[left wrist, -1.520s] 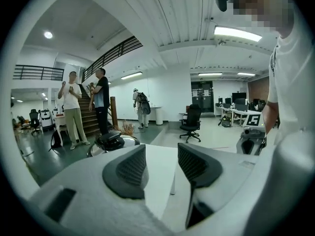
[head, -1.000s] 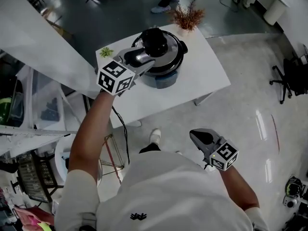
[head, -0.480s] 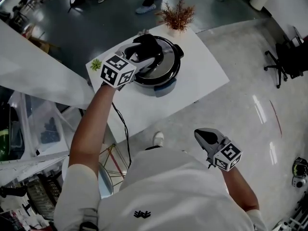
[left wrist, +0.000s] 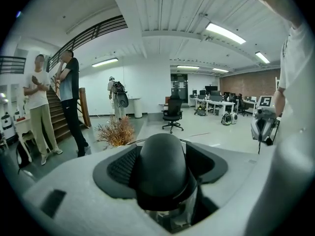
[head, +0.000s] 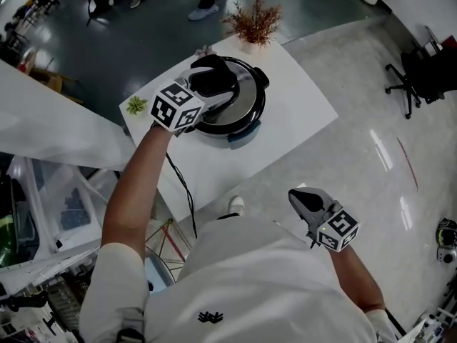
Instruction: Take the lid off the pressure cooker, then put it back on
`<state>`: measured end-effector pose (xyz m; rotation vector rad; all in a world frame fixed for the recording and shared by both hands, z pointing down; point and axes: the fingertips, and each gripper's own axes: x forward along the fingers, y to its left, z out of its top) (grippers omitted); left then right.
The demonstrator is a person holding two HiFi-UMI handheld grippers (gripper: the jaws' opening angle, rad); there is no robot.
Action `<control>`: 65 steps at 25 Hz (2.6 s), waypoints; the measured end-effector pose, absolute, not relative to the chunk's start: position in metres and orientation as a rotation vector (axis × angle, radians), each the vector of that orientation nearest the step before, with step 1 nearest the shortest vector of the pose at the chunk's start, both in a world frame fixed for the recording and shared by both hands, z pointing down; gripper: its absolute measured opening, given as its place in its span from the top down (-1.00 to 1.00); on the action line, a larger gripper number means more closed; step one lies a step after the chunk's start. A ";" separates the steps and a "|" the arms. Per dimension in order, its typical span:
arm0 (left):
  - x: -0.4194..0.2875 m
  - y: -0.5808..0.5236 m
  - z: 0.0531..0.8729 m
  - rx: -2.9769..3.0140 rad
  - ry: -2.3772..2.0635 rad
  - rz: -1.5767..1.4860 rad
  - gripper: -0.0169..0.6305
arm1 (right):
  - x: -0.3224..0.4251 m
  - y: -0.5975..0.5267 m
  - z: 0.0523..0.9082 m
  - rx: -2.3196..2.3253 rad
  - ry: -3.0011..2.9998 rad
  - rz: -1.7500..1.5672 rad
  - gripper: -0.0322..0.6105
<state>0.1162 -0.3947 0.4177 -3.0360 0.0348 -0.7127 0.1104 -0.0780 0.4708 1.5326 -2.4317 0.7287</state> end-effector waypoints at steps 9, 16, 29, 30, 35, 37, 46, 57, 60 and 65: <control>0.120 -0.394 0.428 -2.972 0.005 -0.838 0.01 | 0.106 -0.087 0.472 1.543 -2.420 0.743 0.86; 0.122 -0.396 0.429 -2.954 -0.008 -0.857 0.07 | 0.105 -0.090 0.475 1.553 -2.420 0.757 0.86; 0.121 -0.395 0.431 -2.943 -0.010 -0.863 0.07 | 0.112 -0.075 0.478 1.612 -2.402 0.768 0.86; 0.121 -0.395 0.431 -2.943 -0.010 -0.865 0.07 | 0.113 -0.073 0.478 1.617 -2.399 0.769 0.86; 0.122 -0.397 0.427 -2.942 0.000 -0.876 0.07 | 0.118 -0.066 0.477 1.637 -2.387 0.773 0.86; 0.122 -0.398 0.424 -2.946 0.004 -0.871 0.07 | 0.120 -0.062 0.479 1.640 -2.383 0.778 0.86; 0.124 -0.400 0.403 -2.946 0.024 -0.858 0.07 | 0.129 -0.049 0.479 1.643 -2.388 0.773 0.86; 0.109 -0.396 0.375 -2.941 0.103 -0.831 0.07 | 0.134 -0.036 0.480 1.596 -2.427 0.769 0.86; 0.103 -0.394 0.366 -2.942 0.127 -0.824 0.07 | 0.134 -0.034 0.477 1.566 -2.446 0.760 0.86; 0.085 -0.390 0.352 -2.944 0.188 -0.809 0.07 | 0.133 -0.030 0.477 1.518 -2.473 0.746 0.86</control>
